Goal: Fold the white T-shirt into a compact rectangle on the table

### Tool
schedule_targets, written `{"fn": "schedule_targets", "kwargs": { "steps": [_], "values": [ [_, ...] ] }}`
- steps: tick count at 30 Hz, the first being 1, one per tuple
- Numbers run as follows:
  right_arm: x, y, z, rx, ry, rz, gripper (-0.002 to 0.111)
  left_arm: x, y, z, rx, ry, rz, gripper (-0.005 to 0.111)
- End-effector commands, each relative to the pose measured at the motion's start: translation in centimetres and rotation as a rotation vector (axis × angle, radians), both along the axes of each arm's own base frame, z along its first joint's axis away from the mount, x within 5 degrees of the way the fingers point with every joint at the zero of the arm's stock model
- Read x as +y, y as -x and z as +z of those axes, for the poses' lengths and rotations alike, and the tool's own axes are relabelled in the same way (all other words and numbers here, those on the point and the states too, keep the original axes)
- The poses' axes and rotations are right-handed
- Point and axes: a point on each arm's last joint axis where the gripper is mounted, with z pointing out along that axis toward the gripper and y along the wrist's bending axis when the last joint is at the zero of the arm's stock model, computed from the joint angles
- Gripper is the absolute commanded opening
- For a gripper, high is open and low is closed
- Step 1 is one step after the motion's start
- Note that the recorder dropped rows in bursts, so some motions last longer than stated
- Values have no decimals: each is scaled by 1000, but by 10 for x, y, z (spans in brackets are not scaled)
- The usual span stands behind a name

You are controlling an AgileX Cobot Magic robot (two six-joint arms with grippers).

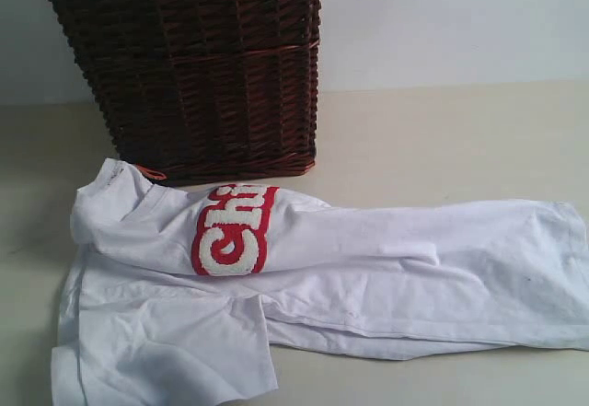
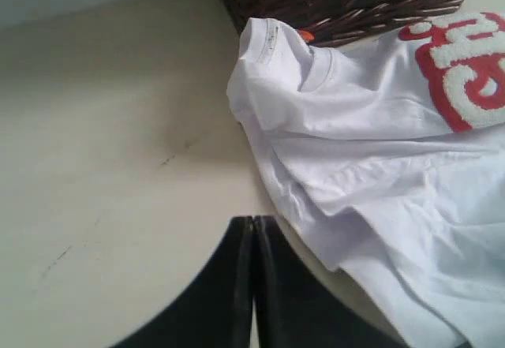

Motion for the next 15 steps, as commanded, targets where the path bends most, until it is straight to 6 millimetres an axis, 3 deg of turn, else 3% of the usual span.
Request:
{"fn": "schedule_targets", "kwargs": {
  "steps": [1,10,15],
  "values": [
    [-7,-11,-15,43,13,83,0,1,0,-1,-1,-21,-1,0],
    [-16,-23,-38,103,12,166,0,1,1,-3,1,-20,0,0],
    [-17,-27,-46,104,6,216,0,4,5,-22,-28,-27,38,0]
  ]
}}
